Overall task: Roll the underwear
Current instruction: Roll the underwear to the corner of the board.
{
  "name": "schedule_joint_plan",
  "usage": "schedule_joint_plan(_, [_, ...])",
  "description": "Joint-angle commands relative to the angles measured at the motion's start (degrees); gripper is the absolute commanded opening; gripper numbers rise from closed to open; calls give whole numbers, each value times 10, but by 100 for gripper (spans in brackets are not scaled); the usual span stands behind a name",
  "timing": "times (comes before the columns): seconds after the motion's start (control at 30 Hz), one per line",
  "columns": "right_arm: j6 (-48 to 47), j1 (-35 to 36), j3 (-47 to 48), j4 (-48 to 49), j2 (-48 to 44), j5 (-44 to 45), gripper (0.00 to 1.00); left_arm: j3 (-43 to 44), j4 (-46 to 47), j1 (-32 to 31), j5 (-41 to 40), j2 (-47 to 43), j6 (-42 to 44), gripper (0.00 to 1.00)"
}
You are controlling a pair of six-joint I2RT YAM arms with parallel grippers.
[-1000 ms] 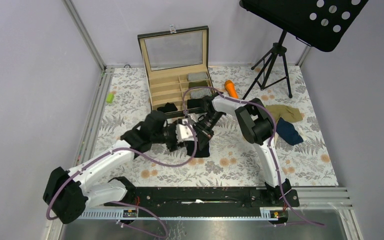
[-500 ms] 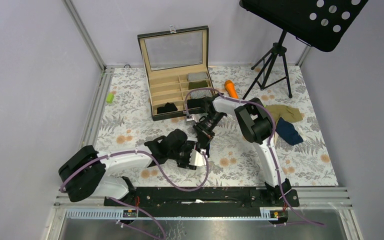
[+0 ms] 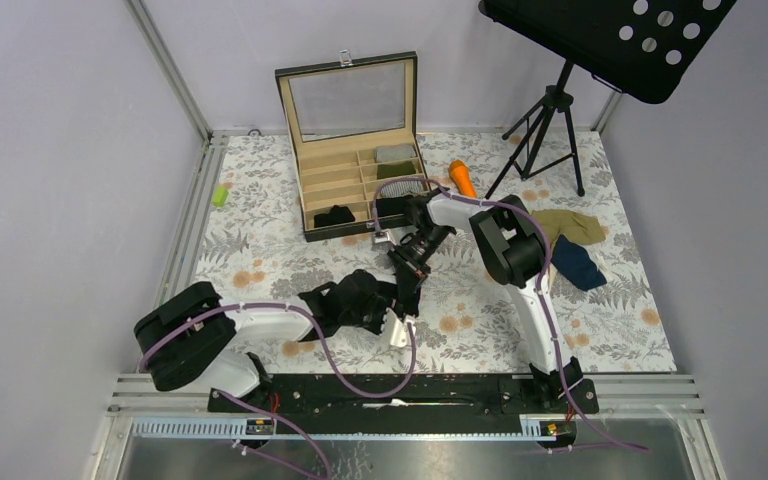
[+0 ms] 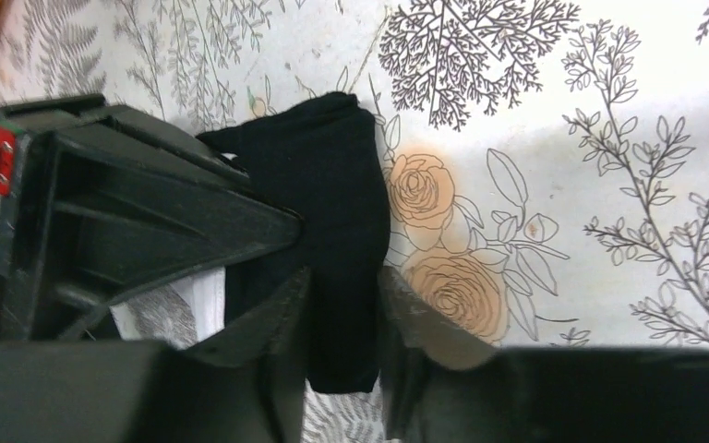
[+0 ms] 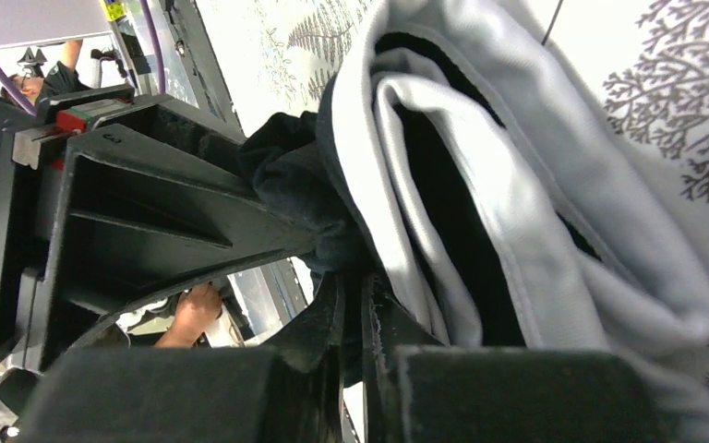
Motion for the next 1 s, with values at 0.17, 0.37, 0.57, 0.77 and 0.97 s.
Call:
schedule_joint_plan(0.17, [-62,-9,23,-32,-47,68,48,115,-232,0,80,50,-25,0])
schedule_joint_plan(0.37, [-72,-96,84,-41,-174,98,75,171,-315,8,124,85,-46,0])
schedule_joint_plan(0.57, [-1,-175,-97,240,-423,178,78,273,-427,51,232,168,-87,0])
schedule_joint_plan(0.77, [17,-183,-358,452,-636,321,98,390,-471,109,371,263,-200,0])
schedule_joint_plan(0.97, [-43,-183,-449,401,-747,330,91,447,-455,163,490,335,-330,0])
